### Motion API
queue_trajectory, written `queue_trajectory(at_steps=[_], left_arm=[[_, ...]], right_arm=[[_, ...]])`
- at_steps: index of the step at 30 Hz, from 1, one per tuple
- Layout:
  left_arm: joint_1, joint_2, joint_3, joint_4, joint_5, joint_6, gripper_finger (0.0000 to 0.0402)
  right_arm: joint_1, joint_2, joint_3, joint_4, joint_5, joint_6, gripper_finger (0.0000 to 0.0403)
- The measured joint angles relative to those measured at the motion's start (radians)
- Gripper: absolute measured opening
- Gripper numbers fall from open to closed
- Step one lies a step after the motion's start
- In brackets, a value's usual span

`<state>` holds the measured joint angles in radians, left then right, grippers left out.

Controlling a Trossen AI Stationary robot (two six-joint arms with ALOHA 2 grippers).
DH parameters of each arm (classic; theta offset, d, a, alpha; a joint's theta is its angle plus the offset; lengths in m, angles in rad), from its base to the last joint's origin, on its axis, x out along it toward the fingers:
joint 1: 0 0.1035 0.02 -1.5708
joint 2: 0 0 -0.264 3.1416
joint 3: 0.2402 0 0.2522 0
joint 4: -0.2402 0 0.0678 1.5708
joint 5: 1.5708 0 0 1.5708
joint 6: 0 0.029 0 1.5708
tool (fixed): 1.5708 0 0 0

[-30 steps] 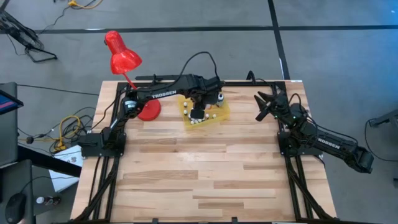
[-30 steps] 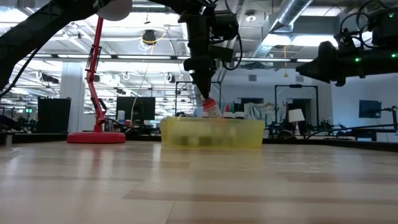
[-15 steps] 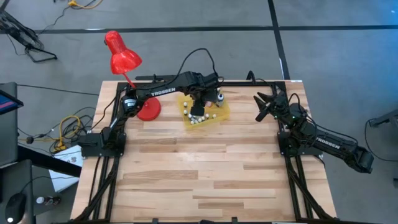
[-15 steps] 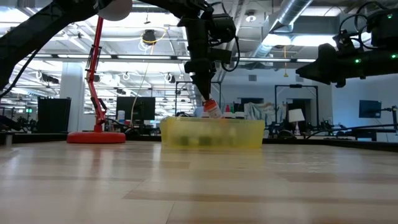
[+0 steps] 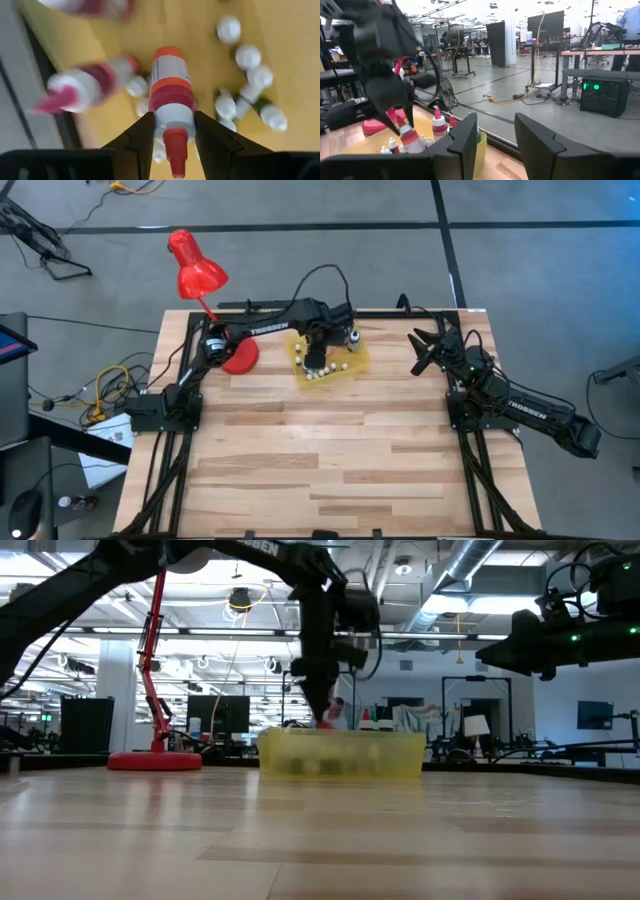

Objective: Pick & Place food coloring
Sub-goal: Adjust the large orange food coloring bottle in the yellow bin

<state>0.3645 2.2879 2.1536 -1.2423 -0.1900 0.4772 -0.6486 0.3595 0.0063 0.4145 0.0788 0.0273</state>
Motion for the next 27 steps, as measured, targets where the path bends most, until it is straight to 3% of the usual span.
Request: queue_trajectory(at_steps=[14,27], left_arm=[[-0.002,0.037,0.021,-0.095,-0.022,-0.042,0.012],[-0.013,0.036,0.108,-0.327,-0.047,-0.038,0.0121]], right_arm=[[0.0,0.0,-0.001,-0.019,0.0,0.0,0.0123],[0.0,0.0,-0.001,-0.021,0.0,0.0,0.0123]])
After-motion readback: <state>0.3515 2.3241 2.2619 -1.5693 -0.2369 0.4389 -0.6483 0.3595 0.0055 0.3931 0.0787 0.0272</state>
